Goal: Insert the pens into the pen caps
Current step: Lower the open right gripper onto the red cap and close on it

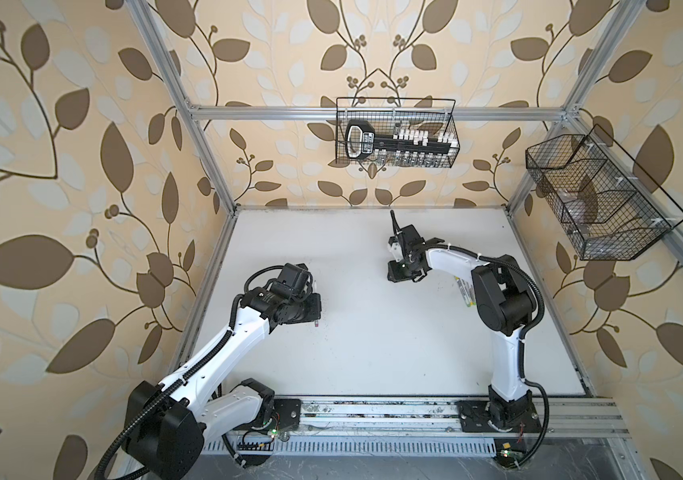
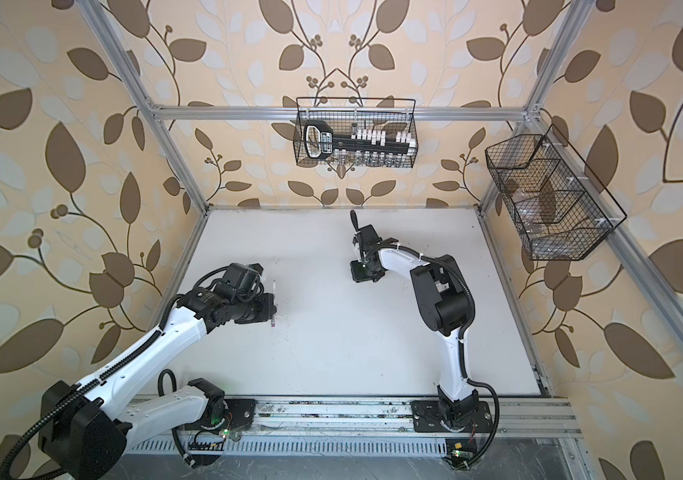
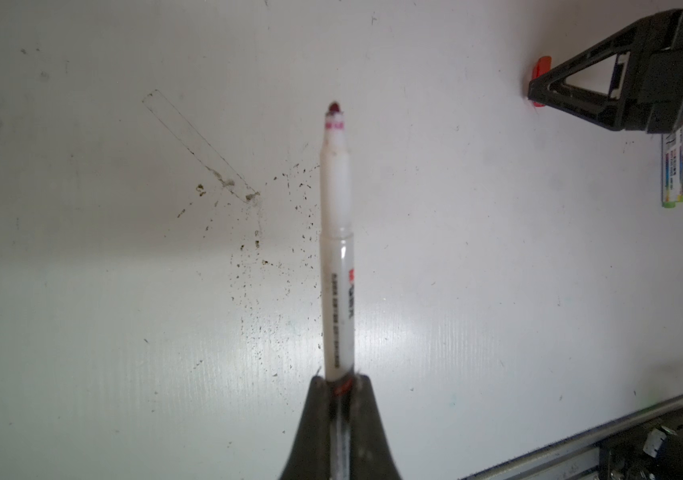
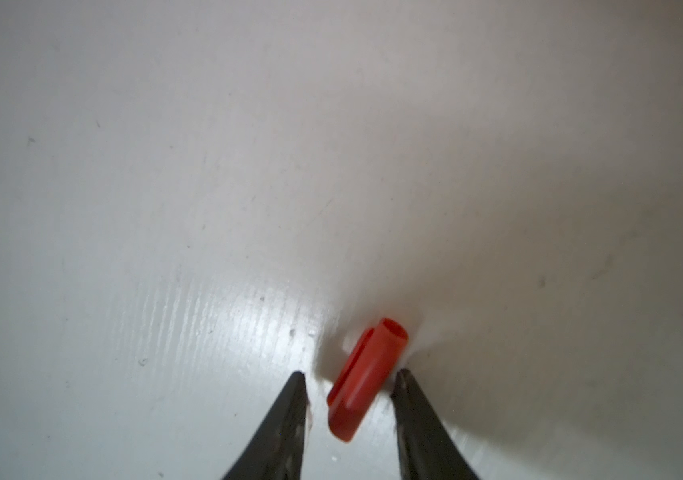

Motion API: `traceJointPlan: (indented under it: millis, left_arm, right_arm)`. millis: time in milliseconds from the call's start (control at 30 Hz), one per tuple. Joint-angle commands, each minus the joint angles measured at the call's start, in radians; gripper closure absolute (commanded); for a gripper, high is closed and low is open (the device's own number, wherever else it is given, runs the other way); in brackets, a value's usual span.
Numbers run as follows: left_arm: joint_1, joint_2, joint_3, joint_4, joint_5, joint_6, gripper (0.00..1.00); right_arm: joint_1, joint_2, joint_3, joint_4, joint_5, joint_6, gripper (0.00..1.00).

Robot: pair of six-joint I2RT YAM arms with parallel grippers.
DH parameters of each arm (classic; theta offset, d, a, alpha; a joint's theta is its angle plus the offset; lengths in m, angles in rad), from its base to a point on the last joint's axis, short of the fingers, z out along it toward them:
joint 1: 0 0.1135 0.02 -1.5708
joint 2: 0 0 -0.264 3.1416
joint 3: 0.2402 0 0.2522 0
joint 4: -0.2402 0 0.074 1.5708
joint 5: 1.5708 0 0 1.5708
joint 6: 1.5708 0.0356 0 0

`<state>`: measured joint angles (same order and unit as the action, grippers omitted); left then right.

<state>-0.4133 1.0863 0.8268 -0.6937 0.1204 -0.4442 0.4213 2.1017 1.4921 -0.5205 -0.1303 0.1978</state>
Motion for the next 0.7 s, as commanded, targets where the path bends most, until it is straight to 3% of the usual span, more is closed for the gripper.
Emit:
traceJointPlan:
  millis: [0, 133, 367, 667]
  left_arm:
    - [-0.007, -0.029, 0.025, -0.024, -0.02, 0.016, 1.0]
    - [-0.007, -0.037, 0.023, -0.026, -0.02, 0.015, 1.0]
    - [-0.007, -0.047, 0.021, -0.027, -0.021, 0.013, 1.0]
    - [-0.007, -0.04, 0.024, -0.023, -0.019, 0.017, 1.0]
  right_arm:
    - [-0.002, 0.037, 0.029, -0.035, 0.001, -0.006, 0.63]
    - [-0.008, 0.045, 0.048, -0.037, -0.011, -0.011, 0.65]
    - [0.009, 0.074, 0.12, -0.082, -0.048, -0.047, 0.52]
    - [0.076, 0.094, 0.158, -0.123, -0.071, -0.088, 0.5]
